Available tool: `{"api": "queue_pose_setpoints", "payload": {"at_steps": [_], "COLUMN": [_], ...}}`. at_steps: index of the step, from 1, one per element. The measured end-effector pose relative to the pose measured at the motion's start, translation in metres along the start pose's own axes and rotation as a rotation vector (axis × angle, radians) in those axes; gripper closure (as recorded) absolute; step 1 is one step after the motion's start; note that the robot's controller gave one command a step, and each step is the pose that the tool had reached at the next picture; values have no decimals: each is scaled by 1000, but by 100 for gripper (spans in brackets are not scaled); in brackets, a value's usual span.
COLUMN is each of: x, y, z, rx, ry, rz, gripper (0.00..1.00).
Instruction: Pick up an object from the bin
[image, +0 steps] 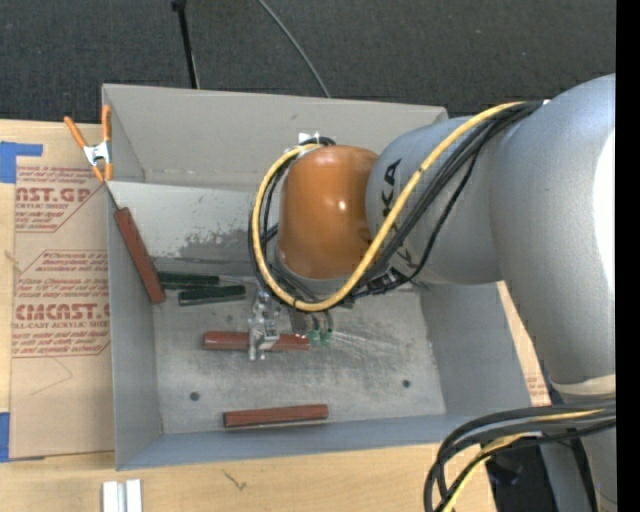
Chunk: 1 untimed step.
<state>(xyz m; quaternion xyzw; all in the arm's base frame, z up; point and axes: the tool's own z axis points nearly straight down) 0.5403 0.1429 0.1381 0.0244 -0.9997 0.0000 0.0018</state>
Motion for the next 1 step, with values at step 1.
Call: {"api": "queue_pose_setpoints", "payload": {"at_steps": [1], "x": [-1], "y": [0], "z": [-13], "rx": [-1], "ry": [-6], "rz": [0], "gripper": [100]}}
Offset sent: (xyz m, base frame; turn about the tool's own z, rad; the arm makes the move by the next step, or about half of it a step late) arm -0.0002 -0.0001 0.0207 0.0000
